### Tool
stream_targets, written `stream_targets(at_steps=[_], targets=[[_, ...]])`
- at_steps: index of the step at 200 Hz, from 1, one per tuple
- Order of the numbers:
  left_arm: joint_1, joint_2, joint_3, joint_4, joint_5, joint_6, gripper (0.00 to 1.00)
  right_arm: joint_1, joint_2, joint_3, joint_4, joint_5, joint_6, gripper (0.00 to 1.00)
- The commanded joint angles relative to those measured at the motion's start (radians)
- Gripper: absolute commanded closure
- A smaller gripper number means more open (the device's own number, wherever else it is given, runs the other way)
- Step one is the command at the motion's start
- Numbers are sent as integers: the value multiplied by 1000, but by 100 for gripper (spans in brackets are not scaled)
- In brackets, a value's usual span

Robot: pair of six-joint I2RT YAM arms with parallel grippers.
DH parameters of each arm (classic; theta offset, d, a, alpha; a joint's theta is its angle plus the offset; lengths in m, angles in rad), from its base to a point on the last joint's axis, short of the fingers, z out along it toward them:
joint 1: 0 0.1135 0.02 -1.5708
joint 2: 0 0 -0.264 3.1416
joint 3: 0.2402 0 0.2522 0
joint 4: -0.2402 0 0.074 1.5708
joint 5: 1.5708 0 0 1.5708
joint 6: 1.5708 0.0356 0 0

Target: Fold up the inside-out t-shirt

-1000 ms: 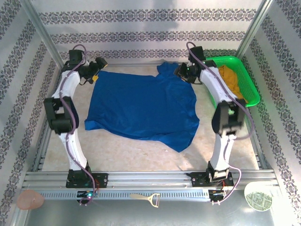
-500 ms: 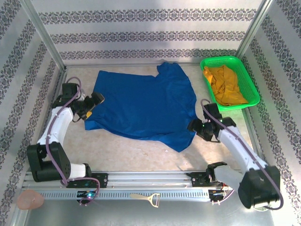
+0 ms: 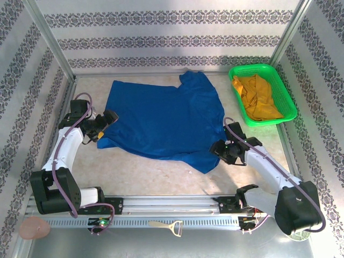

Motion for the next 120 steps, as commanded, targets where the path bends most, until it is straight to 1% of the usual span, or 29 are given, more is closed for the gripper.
stream_targets(at_steps=[1,57,76,98,107,115,120], targets=[[18,-27,-7,-30,-8,19,1,23,11,-25,28,19,41,45],[19,-31,8,-22,13,2,1,54,51,-42,54,39,83,44],[19,-36,5,-20,16,-1,0,55,60,-33,59,49,76,48],[19,-41,-1,-20,20,2,1,54,64,-23,57,61,66,58],[21,-44,-2,-22,17,3,0,53,63,-21,56,62,61,67],[21,-46,-4,-23,18,5,1,52,59,-20,52,62,55,76],[21,-48,-6,-25,17,6,0,49,52,-19,47,63,52,84]])
